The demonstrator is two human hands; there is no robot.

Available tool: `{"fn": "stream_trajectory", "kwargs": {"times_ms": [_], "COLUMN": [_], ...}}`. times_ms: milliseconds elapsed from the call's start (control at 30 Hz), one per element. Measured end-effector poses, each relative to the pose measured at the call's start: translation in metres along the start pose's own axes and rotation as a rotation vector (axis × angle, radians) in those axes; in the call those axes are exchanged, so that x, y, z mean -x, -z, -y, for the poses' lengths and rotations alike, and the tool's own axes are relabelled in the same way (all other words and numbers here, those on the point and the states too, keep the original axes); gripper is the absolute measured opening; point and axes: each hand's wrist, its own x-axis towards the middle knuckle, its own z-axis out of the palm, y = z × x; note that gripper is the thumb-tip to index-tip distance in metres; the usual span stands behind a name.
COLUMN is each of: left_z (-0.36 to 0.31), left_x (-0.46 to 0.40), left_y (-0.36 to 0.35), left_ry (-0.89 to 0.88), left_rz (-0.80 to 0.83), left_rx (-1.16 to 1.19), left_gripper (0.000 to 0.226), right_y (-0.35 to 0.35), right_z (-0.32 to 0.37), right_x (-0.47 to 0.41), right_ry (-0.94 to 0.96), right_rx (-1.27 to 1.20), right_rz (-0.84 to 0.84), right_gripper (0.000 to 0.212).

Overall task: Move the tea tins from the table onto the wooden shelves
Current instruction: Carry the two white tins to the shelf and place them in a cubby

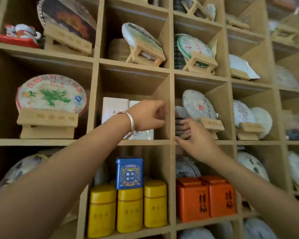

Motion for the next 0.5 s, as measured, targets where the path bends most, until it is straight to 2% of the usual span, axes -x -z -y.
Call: {"fn": "stream_trajectory", "kwargs": {"times_ms": [100,233,333,500], "left_z": [-0.026,-0.084,-0.144,-0.27], "left_x": [0.013,0.027,0.032,0.04], "left_y": [-0.045,-0.109,-0.156,-0.206], "left_ry": [-0.023,-0.157,-0.235,-0.401], "left_rz": [0.092,0.203,0.275,0.437], "left_rx": [0.074,0.138,0.224,0.364], "left_gripper": [0.03,0.036,0.03,0.04], "right_y": [0.037,0.104,0.162,0.271], "right_z": [-0.015,-0.037,-0.043,-0.034], "right_x": [0.042,0.111,0.169,0.272], "right_ry": [-0.047,-0.254,-0.441,-0.667], "right_rx": [0.215,0.526,0.718,0.886], "right_rz": [0.035,0.172,0.289,0.349], "right_gripper": [0.039,0.051,0.054,0.05]}}
